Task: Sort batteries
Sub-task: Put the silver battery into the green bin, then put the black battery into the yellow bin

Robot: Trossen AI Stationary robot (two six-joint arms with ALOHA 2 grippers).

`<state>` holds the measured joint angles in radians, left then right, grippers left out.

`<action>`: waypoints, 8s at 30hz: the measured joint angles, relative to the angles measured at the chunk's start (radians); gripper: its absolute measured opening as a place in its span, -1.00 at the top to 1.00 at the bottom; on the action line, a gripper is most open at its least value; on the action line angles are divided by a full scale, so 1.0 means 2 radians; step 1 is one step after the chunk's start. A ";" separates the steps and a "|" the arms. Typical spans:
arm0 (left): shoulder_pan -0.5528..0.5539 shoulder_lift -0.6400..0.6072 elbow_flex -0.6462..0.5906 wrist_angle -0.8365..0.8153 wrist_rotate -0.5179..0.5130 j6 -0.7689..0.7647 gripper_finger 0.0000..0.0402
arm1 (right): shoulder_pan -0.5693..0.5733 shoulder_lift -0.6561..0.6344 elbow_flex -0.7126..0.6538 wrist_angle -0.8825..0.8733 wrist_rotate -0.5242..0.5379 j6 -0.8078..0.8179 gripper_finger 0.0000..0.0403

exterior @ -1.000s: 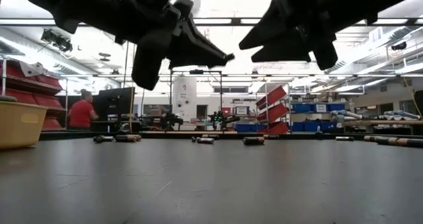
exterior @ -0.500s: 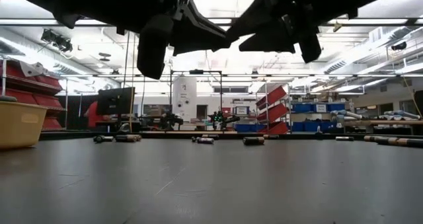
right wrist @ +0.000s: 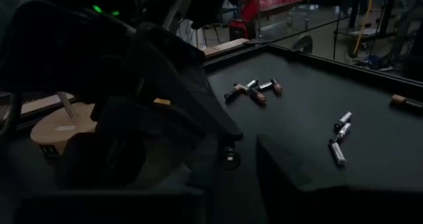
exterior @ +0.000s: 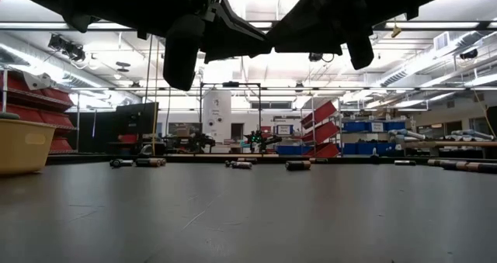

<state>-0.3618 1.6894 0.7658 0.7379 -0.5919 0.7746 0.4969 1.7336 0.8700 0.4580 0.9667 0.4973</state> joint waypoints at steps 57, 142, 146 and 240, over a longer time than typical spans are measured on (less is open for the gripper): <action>0.024 -0.002 0.009 -0.189 0.077 -0.273 0.14 | 0.096 -0.125 0.183 -0.943 -0.578 0.517 0.88; 0.356 -0.095 0.360 -0.626 0.337 -0.423 0.62 | -0.500 -0.170 0.259 -0.669 -0.557 -0.211 0.60; 0.365 -0.088 0.359 -0.642 0.312 -0.471 0.62 | -0.509 -0.154 0.241 -0.674 -0.596 -0.342 0.44; 0.344 -0.093 0.392 -0.600 0.166 -0.628 0.47 | -0.554 -0.142 0.110 -0.251 -0.707 -0.158 0.87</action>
<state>0.3252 1.5035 1.5501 -0.4611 -0.2604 -0.4815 -0.6113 1.4495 1.0908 -0.0443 -0.4476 0.1822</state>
